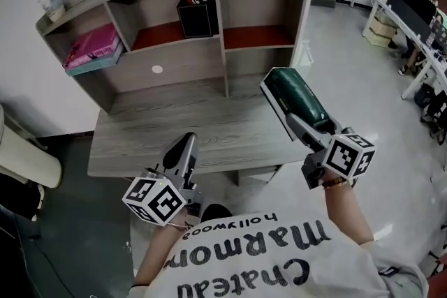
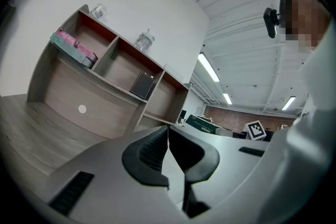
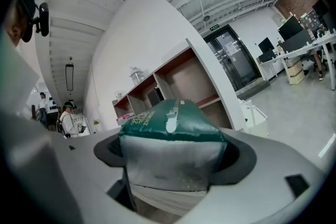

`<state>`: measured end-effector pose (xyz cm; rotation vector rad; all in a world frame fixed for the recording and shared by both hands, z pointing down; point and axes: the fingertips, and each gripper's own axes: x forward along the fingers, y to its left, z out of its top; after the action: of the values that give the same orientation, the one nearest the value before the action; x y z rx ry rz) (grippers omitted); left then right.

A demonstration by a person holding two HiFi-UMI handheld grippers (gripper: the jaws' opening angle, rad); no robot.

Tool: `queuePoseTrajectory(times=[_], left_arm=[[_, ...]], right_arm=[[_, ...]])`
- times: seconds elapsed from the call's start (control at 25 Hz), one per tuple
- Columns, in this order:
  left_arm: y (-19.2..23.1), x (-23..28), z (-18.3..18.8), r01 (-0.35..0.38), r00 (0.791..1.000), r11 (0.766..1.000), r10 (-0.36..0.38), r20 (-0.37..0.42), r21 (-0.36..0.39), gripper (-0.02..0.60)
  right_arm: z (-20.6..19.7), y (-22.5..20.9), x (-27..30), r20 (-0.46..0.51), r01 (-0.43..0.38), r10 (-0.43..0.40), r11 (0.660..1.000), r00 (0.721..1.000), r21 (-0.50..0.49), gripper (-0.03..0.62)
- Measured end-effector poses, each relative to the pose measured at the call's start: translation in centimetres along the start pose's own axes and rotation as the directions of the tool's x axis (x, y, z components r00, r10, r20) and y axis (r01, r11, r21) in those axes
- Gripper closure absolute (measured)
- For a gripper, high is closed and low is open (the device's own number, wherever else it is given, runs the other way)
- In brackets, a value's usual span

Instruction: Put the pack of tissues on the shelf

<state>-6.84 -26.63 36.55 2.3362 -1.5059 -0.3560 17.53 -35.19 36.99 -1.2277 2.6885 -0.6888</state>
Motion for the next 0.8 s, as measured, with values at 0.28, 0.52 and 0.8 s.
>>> queuePoseTrajectory(times=[0.28, 0.52, 0.8], left_arm=[[1.9, 0.5, -0.4, -0.042, 0.998, 0.999, 0.042, -0.037, -0.009, 0.56], [4.6, 3.4, 0.7, -0.021, 0.999, 1.0, 0.02, -0.045, -0.019, 0.56], [8.0, 8.3, 3.3, 0.02, 0.999, 1.0, -0.021, -0.039, -0.016, 0.559]], right_arm=[[0.0, -0.9, 2.3, -0.005, -0.017, 0.017, 1.0, 1.0, 0.024, 0.161], [0.8, -1.0, 5.6, -0.028, -0.032, 0.032, 0.999, 0.999, -0.003, 0.161], [4.2, -0.3, 11.0, -0.053, -0.127, 0.124, 0.99, 0.991, -0.059, 0.16]])
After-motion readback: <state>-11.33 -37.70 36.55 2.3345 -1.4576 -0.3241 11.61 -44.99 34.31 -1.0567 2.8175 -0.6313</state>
